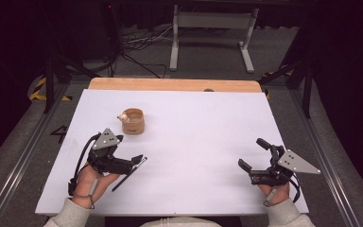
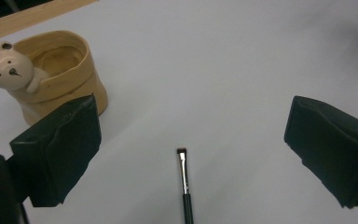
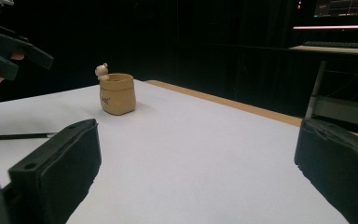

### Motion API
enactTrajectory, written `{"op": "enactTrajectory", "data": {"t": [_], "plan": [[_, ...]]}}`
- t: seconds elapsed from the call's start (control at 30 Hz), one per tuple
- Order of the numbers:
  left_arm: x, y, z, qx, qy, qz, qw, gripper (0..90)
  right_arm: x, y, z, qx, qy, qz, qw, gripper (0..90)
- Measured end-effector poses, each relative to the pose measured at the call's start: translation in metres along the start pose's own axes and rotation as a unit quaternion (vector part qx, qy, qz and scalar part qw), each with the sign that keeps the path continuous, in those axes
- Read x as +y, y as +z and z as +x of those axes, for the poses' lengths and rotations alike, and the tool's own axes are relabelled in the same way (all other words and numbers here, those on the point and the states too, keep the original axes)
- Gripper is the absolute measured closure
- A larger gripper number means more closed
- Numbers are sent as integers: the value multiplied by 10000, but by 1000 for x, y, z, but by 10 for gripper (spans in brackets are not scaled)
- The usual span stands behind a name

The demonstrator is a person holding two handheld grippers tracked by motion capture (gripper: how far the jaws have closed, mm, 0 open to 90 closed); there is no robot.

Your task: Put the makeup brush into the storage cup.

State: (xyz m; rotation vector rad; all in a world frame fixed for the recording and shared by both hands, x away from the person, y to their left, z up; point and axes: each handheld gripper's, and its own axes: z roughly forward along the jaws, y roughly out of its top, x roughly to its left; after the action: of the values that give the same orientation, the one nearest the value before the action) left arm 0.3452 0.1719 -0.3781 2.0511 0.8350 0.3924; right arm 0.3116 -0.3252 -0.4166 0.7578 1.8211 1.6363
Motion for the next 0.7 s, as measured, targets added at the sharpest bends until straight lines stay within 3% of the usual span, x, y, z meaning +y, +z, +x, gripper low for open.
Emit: {"op": "enactTrajectory", "data": {"t": [0.13,0.33,0.47,0.53,0.7], "plan": [[4,2,2,-192,-49,235,9995,61,1,-1,0,-47,-31,15,10000,10],[9,5,2,-32,75,570,9983,53,1,-1,-2,-155,-69,214,9996,11],[12,4,1,105,138,621,9979,17,0,-1,-3,-201,-3,350,9992,11],[15,4,1,115,226,717,9971,17,0,-1,-4,-213,-12,380,9990,12],[17,4,4,9,184,935,9955,37,1,-1,-4,-215,-70,405,9989,15]]}}
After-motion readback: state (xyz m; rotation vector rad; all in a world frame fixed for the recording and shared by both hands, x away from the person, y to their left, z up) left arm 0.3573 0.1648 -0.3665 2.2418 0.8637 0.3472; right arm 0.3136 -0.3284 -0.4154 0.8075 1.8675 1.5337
